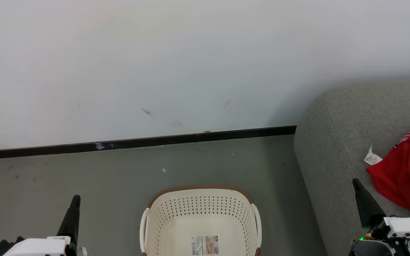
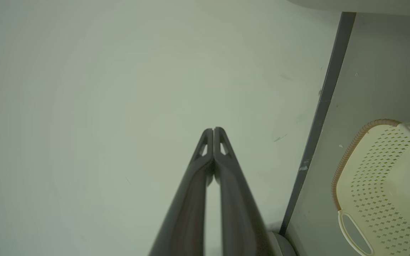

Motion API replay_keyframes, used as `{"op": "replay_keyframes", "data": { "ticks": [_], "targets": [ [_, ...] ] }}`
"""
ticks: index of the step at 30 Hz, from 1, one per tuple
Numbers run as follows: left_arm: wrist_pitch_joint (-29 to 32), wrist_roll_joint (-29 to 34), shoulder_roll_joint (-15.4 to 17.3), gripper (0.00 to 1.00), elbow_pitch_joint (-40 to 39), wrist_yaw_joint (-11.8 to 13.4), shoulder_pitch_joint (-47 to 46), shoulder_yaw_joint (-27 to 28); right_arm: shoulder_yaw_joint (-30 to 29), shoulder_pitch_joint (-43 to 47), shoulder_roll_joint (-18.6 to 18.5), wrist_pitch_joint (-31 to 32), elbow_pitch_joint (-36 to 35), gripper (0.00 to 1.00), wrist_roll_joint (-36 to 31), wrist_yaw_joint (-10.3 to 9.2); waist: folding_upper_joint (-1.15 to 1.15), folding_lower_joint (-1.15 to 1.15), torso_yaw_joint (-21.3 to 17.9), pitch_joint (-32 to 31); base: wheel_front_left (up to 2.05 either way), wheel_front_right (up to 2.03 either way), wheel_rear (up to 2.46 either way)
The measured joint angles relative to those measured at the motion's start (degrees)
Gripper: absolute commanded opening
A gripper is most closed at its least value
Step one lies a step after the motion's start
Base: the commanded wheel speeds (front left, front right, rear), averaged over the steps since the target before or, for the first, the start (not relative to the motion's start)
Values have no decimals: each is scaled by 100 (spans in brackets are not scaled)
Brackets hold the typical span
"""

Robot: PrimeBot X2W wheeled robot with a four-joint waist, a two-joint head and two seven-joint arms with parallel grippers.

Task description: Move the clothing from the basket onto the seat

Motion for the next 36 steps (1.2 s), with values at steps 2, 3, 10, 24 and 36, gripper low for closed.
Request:
{"op": "replay_keyframes", "data": {
  "ticks": [2,3,10,24,36],
  "targets": [
    [0,0,0,0,4,0,0,0,-1,-1,0,0,1,0,0,0,0,0,0,0,0,0,0],
    [0,0,0,0,8,0,0,0,-2,-1,0,4,2,0,0,0,0,0,0,0,0,0,0],
    [0,0,0,0,20,-25,0,2,-7,-4,0,22,8,0,0,0,0,0,0,0,0,0,0],
    [7,0,0,0,45,-32,0,5,-22,-7,0,23,15,0,0,0,0,-1,0,-1,0,0,0],
    [7,0,0,0,53,-32,0,8,-45,-8,1,24,21,0,0,0,0,-1,0,-1,0,0,0]
  ]
}}
